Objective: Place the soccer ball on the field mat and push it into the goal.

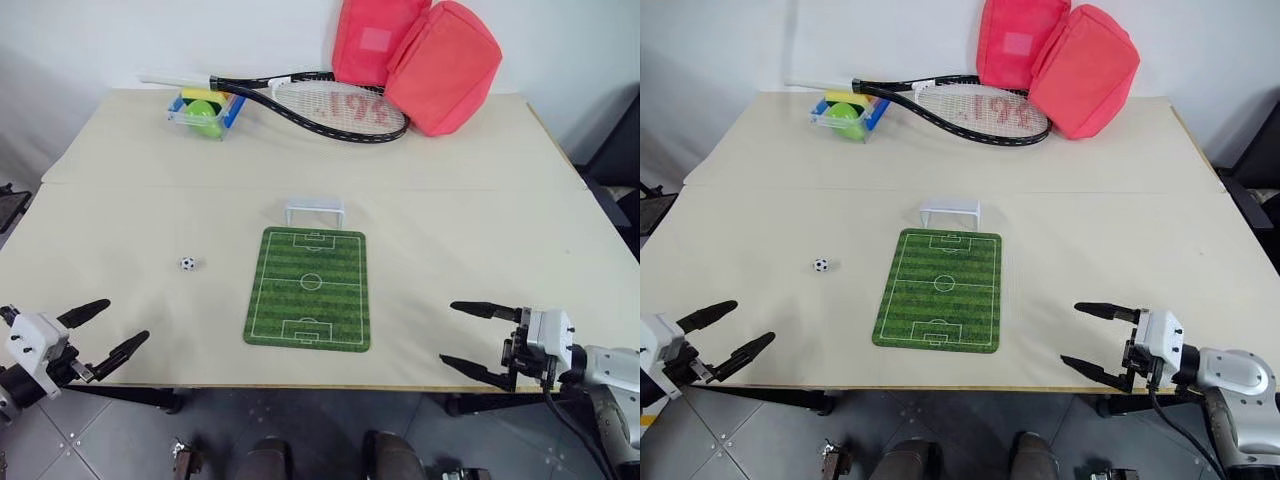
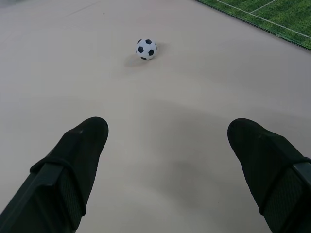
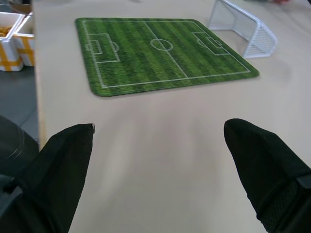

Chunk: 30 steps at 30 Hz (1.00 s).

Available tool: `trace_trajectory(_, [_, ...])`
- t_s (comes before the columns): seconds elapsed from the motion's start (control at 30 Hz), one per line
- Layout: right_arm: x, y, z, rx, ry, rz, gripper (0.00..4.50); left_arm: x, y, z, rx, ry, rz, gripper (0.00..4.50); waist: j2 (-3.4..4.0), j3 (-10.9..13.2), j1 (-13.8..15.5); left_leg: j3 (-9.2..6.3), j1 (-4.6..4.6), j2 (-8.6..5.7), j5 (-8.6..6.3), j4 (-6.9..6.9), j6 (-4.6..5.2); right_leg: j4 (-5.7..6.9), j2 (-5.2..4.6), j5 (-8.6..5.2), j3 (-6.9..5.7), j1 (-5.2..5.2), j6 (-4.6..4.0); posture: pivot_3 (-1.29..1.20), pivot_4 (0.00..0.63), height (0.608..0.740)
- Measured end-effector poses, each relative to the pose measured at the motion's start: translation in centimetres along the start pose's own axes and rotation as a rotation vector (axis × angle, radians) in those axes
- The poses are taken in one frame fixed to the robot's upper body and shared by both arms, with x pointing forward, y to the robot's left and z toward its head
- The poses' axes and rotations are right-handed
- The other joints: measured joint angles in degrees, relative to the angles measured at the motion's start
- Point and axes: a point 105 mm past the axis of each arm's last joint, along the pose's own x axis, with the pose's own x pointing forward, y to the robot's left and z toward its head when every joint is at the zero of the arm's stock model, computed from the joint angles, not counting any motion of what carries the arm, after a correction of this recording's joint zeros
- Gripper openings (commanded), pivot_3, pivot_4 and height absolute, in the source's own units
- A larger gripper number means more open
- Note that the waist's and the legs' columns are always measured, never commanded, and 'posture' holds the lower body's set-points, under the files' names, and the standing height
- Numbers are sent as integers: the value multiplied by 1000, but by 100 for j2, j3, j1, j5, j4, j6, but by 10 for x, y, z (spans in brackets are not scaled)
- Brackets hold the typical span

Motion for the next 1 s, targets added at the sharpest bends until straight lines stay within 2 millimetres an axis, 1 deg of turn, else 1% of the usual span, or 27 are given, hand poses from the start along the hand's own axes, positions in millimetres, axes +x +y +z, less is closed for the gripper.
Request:
trace_trajectory(0.1, [4, -1, 2, -13, -10, 11, 4500, -4, -1, -6, -23, 23, 4, 4474, 0, 0, -5, 10, -1, 4, 0, 0, -1, 2, 2, 5, 9, -10, -3, 0, 150, 740])
trace_trajectory(0.17, [11, -3, 6, -2, -42, 10, 4500, -7, -1, -9, -74, 24, 15, 4474, 0, 0, -8, 14, -2, 9, -1, 0, -2, 5, 8, 6, 14, -16, -6, 0, 150, 740])
trace_trajectory(0.27, [25, -3, 20, 36, -155, -17, 4500, -12, 2, -10, -150, -17, 49, 4474, 0, 0, 2, 14, -2, 15, -2, 1, -5, 7, 12, 7, 16, -19, -8, 0, 150, 740])
trace_trajectory(0.33, [37, -3, 38, 57, -298, -34, 4500, -17, 7, -12, -209, -61, 102, 4474, 0, 0, 3, 14, -2, 15, -3, 6, -6, 7, 14, 9, 19, -19, -10, 0, 150, 740])
trace_trajectory(0.37, [41, -1, 45, 53, -341, -26, 4500, -20, 9, -14, -229, -76, 126, 4474, 1, 0, 3, 15, -3, 15, -4, 7, -6, 8, 14, 9, 21, -19, -10, 0, 150, 740])
trace_trajectory(0.43, [45, 2, 52, 45, -389, -22, 4500, -22, 7, -19, -257, -93, 154, 4474, -2, -1, 3, 17, -3, 14, -8, 10, -4, 8, 14, 10, 23, -19, -9, 0, 150, 740])
trace_trajectory(0.5, [47, 1, 55, 36, -407, -25, 4500, -23, 2, -27, -289, -94, 167, 4474, -5, -3, 12, 17, -4, 14, -10, 13, -2, 8, 15, 10, 24, -19, -8, 0, 150, 740])
trace_trajectory(0.57, [49, 0, 59, 11, -427, -29, 4500, -19, -1, -30, -310, -102, 168, 4474, -7, -4, 33, 17, -4, 15, -10, 16, -2, 11, 16, 11, 24, -19, -9, 0, 150, 740])
trace_trajectory(0.63, [49, -1, 60, -11, -426, -30, 4500, -9, 0, -27, -322, -124, 164, 4474, -7, -4, 79, 17, -3, 16, -10, 22, -3, 16, 18, 12, 26, -19, -11, 0, 150, 740])
trace_trajectory(0.73, [51, -3, 57, -18, -413, -31, 4500, 20, 9, -8, -302, -198, 145, 4474, -12, -7, 151, 17, -5, 16, -9, 34, -3, 25, 19, 16, 28, -19, -14, 0, 150, 740])
trace_trajectory(0.87, [52, -3, 53, -31, -398, -29, 4500, 51, 13, 11, -293, -247, 99, 4474, -14, -8, 132, 25, -2, 16, -10, 31, -2, 23, 23, 18, 38, -23, -13, 0, 150, 740])
trace_trajectory(0.97, [54, -2, 48, -28, -392, -33, 4500, 80, 17, 21, -285, -251, 64, 4474, -14, -8, 127, 28, 0, 21, -8, 30, -6, 25, 30, 19, 41, -25, -15, 0, 150, 740])
trace_trajectory(1.0, [56, -1, 48, -22, -396, -30, 4500, 96, 18, 25, -277, -245, 43, 4474, -14, -9, 132, 29, 0, 21, -6, 32, -7, 27, 32, 19, 42, -25, -15, 0, 150, 740])
